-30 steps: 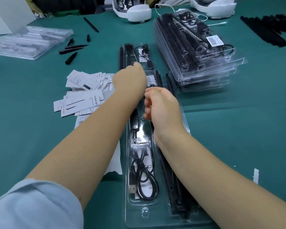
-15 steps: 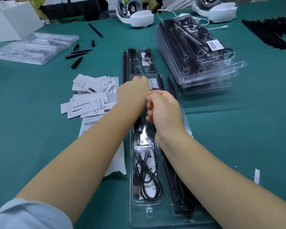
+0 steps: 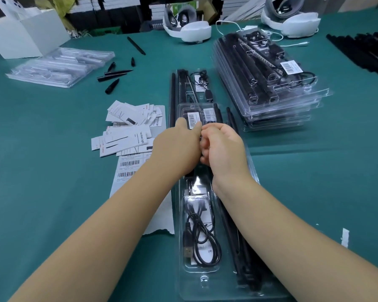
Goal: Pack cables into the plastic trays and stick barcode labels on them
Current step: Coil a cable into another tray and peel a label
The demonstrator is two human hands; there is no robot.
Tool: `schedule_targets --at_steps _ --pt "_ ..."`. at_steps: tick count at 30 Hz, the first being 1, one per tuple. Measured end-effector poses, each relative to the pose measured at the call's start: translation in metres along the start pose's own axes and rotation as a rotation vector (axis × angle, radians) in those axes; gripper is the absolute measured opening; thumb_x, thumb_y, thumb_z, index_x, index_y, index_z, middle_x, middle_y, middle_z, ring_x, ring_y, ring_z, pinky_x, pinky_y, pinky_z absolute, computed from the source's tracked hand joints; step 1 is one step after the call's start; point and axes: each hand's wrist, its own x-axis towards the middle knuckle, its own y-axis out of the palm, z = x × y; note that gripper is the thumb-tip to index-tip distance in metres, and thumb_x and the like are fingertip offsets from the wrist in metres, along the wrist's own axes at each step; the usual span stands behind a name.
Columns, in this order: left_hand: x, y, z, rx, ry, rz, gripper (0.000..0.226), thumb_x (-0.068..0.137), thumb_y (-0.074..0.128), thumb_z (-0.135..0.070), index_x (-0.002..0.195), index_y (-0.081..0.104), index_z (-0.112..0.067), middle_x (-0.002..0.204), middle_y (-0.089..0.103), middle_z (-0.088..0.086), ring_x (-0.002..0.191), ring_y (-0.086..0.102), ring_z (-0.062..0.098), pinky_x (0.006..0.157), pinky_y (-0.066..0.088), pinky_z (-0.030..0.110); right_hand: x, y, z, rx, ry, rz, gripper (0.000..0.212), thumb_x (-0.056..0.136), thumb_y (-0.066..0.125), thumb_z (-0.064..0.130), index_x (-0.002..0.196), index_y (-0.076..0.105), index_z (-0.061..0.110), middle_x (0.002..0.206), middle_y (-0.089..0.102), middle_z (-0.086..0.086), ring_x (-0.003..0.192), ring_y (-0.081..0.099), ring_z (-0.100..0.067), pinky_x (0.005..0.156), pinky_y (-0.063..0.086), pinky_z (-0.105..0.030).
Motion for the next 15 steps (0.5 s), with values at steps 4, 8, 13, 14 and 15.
schedule_targets --at_steps 4,8,13,14,15 --pt "-0.013 0.003 0.001 -0.130 -0.045 -0.014 0.034 0.095 0.042 -0.025 0.129 0.042 -0.027 0.086 0.026 0.003 0.052 0.029 0.017 0.045 0.021 0.027 -0.001 0.001 0.001 0.011 -0.010 0.004 0.017 0.085 0.044 0.002 0.081 0.057 0.012 0.042 0.043 0.011 0.038 0.037 -0.004 0.040 0.033 -0.017" --pt "-0.020 0.003 -0.001 -0.229 -0.068 -0.029 0.034 0.097 0.033 -0.036 0.129 0.043 -0.031 0.074 0.019 -0.003 0.055 0.031 0.018 0.049 0.025 0.028 -0.001 0.000 0.002 0.053 -0.003 0.002 0.017 0.085 0.044 0.001 0.078 0.055 0.012 0.045 0.043 0.009 0.037 0.035 -0.006 0.040 0.032 -0.019" --pt "-0.026 0.005 0.007 -0.395 -0.108 -0.025 0.048 0.094 0.043 -0.051 0.137 0.039 -0.032 0.094 0.052 0.000 0.089 0.057 0.028 0.065 0.039 0.031 0.001 -0.005 0.007 0.107 0.010 -0.031 0.017 0.086 0.046 0.003 0.080 0.059 0.014 0.049 0.047 0.007 0.040 0.039 -0.006 0.042 0.037 -0.019" --pt "-0.027 0.006 0.009 -0.410 -0.152 -0.030 0.052 0.091 0.047 -0.054 0.133 0.039 -0.026 0.091 0.055 -0.001 0.087 0.057 0.027 0.062 0.038 0.031 0.001 -0.006 0.009 0.107 0.006 -0.038 0.018 0.086 0.046 0.003 0.080 0.060 0.015 0.049 0.049 0.008 0.042 0.041 -0.005 0.043 0.040 -0.019" --pt "-0.027 0.007 0.012 -0.415 -0.204 -0.019 0.055 0.088 0.050 -0.059 0.125 0.039 -0.020 0.083 0.053 -0.004 0.081 0.054 0.026 0.058 0.036 0.030 0.001 -0.006 0.009 0.105 -0.003 -0.044 0.020 0.085 0.046 0.003 0.081 0.061 0.015 0.049 0.051 0.008 0.043 0.043 -0.005 0.044 0.042 -0.020"
